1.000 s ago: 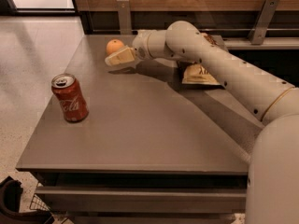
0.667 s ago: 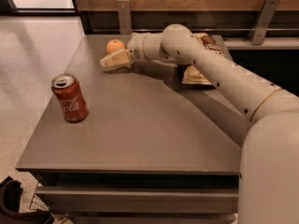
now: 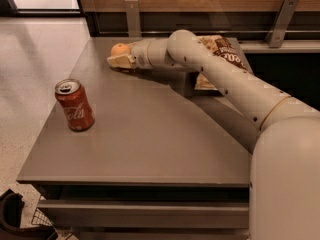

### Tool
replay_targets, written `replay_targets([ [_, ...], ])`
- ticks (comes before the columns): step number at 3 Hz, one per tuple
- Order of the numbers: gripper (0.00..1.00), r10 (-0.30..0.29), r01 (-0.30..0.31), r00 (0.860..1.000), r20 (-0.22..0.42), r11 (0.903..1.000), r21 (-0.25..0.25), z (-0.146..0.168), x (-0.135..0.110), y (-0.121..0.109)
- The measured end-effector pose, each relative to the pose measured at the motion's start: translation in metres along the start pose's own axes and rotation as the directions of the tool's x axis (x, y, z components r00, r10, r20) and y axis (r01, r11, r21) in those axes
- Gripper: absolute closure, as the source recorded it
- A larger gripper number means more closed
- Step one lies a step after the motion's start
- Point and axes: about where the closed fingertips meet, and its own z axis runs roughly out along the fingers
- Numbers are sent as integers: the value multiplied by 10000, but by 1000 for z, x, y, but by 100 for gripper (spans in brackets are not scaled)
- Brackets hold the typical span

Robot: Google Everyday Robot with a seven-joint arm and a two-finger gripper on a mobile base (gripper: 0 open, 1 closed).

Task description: Pick orange

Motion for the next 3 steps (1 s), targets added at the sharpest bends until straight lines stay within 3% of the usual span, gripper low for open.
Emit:
replay_targets([
  [2, 91, 7, -7, 10000, -5, 10000, -80, 4, 1, 4],
  [3, 100, 9, -9, 10000, -8, 9999, -115, 6, 1, 5],
])
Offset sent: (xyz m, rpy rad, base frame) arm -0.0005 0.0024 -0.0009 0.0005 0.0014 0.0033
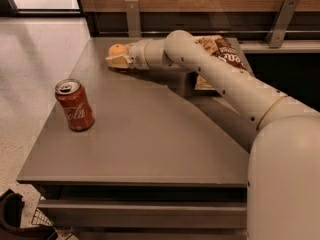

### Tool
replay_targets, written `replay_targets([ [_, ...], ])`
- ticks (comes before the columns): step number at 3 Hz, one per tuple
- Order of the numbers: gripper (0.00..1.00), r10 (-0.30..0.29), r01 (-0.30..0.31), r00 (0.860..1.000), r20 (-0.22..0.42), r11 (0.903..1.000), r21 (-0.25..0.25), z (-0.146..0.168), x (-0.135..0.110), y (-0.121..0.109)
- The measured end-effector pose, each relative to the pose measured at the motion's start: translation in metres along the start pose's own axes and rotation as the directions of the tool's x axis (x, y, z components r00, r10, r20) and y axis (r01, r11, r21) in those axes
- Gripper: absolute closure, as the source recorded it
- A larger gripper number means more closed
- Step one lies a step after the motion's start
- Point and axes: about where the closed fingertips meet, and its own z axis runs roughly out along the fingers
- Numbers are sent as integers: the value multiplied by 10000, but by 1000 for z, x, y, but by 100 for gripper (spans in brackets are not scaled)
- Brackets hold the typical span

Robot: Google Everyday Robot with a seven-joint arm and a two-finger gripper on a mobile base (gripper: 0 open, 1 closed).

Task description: Pick orange

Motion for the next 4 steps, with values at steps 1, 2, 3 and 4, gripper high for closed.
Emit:
replay_targets([
  [1, 100, -15, 15, 10000, -7, 10000, -23, -3, -5, 0],
  [2, 100, -52, 51, 10000, -25, 10000, -74, -12, -18, 1],
  [3, 100, -247, 248, 9997, -33, 9997, 41, -41, -46, 4],
  [4, 100, -861, 862, 9963, -41, 9957, 335, -103, -105, 12],
])
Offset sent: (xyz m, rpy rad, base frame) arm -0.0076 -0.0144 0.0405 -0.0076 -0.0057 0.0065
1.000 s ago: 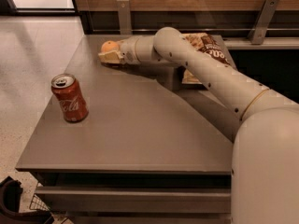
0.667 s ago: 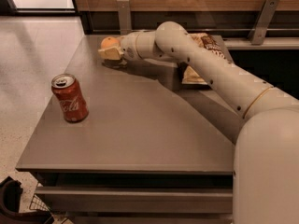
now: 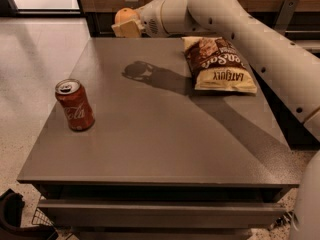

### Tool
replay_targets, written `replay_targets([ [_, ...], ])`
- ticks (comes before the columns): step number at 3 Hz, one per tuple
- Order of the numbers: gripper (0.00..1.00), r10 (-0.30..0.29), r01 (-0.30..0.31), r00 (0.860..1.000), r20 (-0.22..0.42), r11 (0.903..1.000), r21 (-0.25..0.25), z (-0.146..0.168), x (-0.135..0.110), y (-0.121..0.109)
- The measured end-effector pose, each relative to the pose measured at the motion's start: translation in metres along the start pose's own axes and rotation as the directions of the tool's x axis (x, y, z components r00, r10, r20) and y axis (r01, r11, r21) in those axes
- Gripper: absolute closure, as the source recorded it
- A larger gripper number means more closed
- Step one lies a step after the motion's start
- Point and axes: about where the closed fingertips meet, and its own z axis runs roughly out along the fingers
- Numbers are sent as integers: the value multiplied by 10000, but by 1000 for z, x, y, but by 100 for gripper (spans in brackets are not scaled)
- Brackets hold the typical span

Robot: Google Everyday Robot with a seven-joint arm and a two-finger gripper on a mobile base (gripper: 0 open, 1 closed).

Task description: Pick orange

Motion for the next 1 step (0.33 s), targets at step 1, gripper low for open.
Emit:
replay_targets([
  [1, 100, -48, 48, 10000, 11, 10000, -1, -2, -4, 1],
])
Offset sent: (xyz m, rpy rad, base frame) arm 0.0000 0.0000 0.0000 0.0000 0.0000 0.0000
